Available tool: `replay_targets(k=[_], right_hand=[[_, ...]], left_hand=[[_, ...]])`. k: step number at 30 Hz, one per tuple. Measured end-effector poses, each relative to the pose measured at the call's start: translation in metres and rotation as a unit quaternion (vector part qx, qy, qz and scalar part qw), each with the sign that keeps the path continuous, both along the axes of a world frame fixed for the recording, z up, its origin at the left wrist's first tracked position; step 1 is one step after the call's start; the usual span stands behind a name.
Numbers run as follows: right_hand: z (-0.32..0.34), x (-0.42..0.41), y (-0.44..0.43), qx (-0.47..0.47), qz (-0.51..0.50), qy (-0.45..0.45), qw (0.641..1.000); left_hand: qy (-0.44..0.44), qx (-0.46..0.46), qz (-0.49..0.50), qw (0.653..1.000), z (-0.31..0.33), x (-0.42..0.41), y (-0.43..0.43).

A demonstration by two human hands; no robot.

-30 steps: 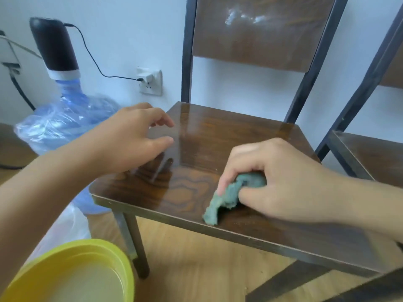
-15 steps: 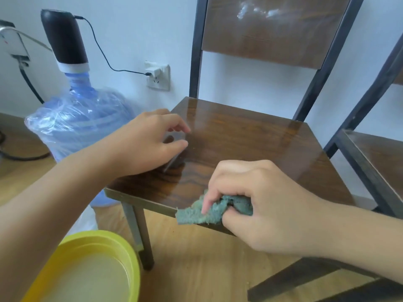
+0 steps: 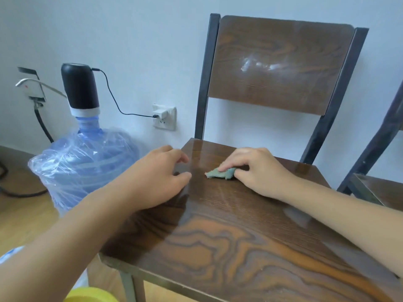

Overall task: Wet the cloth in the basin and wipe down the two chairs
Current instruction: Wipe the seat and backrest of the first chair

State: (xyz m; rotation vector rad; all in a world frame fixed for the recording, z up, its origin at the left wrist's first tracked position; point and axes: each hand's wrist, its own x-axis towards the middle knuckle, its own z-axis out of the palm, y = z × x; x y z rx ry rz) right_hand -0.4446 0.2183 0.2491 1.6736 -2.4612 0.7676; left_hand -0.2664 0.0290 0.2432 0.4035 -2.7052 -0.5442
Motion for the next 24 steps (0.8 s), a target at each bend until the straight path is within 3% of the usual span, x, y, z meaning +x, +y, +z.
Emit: replay_targets(k=[4,8,10,12,24], right_hand=[[-0.015,-0.044,-0.045,-0.017,-0.032,0.048,0.998],[-0.007,-0.109,-0.057,0.023,-0.202,0.036,0.979],[-0.001,-0.124,-0.06,-0.022,-0.239,0.029,0.97],[0.003,-0.116,-0.065,-0.053,-0.209,0.015,0.976],[0.013,0.021,0.025,0.059,0.016,-0.024,0.998]], left_hand=[[-0.041,-0.014,-0.02,0.999,0.004,-0.033,-0.002],[-0.058,-0.038,-0.013,0.998,0.006,-0.046,-0.01],[-0.045,-0.033,-0.003,0.998,0.006,-0.049,-0.016],[-0.029,-0.018,0.005,0.999,0.004,-0.05,-0.021],[0.017,0.013,-0.002,1.0,-0.009,-0.031,-0.018]])
